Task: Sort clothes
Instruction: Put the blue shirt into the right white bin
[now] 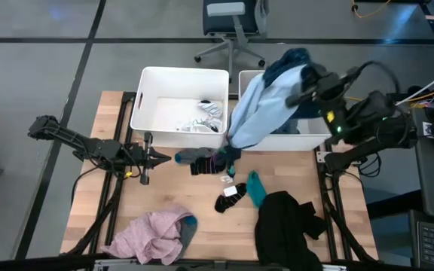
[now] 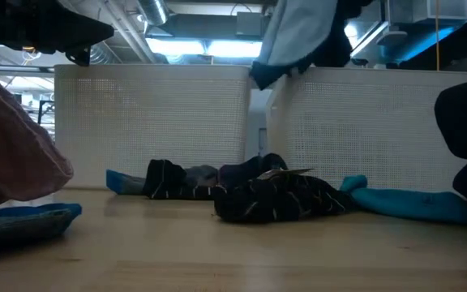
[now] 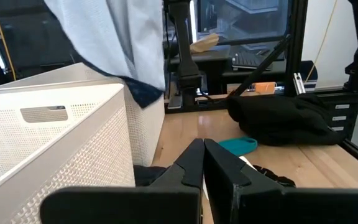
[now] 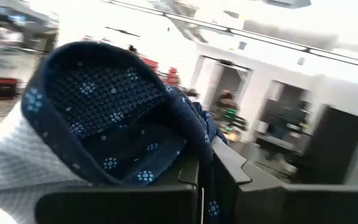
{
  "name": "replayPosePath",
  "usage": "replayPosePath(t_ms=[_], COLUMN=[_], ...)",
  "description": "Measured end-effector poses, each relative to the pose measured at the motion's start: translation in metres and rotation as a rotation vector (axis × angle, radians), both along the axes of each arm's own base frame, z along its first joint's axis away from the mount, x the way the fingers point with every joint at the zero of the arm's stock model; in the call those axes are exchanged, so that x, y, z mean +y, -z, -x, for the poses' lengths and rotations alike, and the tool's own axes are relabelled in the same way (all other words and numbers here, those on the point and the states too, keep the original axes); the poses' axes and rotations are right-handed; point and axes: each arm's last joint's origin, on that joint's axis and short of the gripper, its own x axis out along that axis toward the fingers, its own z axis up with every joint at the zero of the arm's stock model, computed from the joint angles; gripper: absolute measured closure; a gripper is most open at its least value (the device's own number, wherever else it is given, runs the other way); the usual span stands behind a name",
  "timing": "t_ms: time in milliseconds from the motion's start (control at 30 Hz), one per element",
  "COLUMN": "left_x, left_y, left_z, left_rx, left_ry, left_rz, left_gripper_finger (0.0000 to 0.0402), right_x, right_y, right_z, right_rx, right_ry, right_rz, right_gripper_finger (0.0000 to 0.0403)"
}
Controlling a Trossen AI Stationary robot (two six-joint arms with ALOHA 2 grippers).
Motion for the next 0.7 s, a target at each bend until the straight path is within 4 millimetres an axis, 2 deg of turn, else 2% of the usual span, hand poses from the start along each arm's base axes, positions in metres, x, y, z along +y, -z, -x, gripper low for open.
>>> replayPosePath(t_ms=[200, 367, 567, 700], left_x=[0.0, 0.0, 0.0, 0.0], left_y=[0.0, 0.0, -0.001, -0.001], left_z=[0.0, 0.0, 0.0, 0.0], left_rx=[0.0, -0.002, -0.007, -0.007], left_ry=[0.0, 0.0, 0.0, 0.0], left_rz=[0.0, -0.002, -0.033, -0.029], left_gripper_finger=[0.04, 0.04, 0.04, 0.04], right_x=[-0.021, -0.034, -0.05, -0.062], right_y=[-0.008, -0.01, -0.001, 0.013], right_z=[0.012, 0.016, 0.01, 0.004], right_rx=[-0.046, 0.04, 0.18, 0.25], right_ry=[0.104, 0.221, 0.312, 0.374], right_rz=[0.024, 0.041, 0.032, -0.024], right_gripper_finger=[0.0385, 0.0384, 0.0384, 0.0384])
